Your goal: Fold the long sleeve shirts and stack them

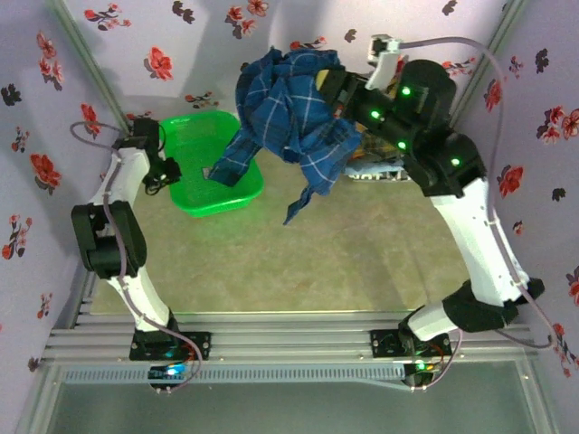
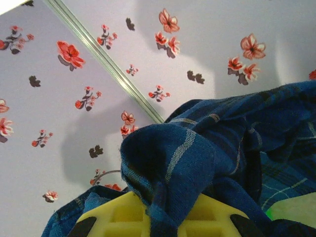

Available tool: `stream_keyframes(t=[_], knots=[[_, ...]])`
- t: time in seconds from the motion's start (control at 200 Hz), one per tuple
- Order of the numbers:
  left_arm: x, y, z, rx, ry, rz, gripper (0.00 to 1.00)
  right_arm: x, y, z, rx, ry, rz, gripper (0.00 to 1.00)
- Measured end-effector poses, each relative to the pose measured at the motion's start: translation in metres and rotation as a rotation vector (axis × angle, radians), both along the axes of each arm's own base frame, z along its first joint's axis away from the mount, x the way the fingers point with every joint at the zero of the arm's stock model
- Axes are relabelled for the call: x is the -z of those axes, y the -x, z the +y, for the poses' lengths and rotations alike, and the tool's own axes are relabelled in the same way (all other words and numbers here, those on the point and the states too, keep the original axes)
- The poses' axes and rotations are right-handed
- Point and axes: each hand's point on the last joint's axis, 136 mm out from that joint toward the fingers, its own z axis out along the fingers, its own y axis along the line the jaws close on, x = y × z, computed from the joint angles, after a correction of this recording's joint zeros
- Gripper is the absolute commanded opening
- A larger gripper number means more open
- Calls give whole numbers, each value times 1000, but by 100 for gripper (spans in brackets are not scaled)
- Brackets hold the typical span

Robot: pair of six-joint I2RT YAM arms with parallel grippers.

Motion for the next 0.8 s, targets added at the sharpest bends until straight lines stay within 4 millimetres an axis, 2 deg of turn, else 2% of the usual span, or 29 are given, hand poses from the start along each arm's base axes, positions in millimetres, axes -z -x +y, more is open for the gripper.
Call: stream_keyframes(t=[0.205,0.365,0.49,0.58,0.675,0.8], knots=[[3,-31,49,49,-128,57,0,3,14,-60,131,58,51,0],[12,-37,68,98,-201,103,1,12,19,-85,185,123,110,0],[13,-47,83,148,-278,123,1,28,21,-80,147,172,173,0],[13,-51,94,180,-324,133,1,47,16,-68,91,212,241,0],[12,-51,108,192,-355,143,2,74,9,-53,24,251,333,0],[10,-45,136,183,-390,159,4,119,-1,-35,-43,305,469,0]])
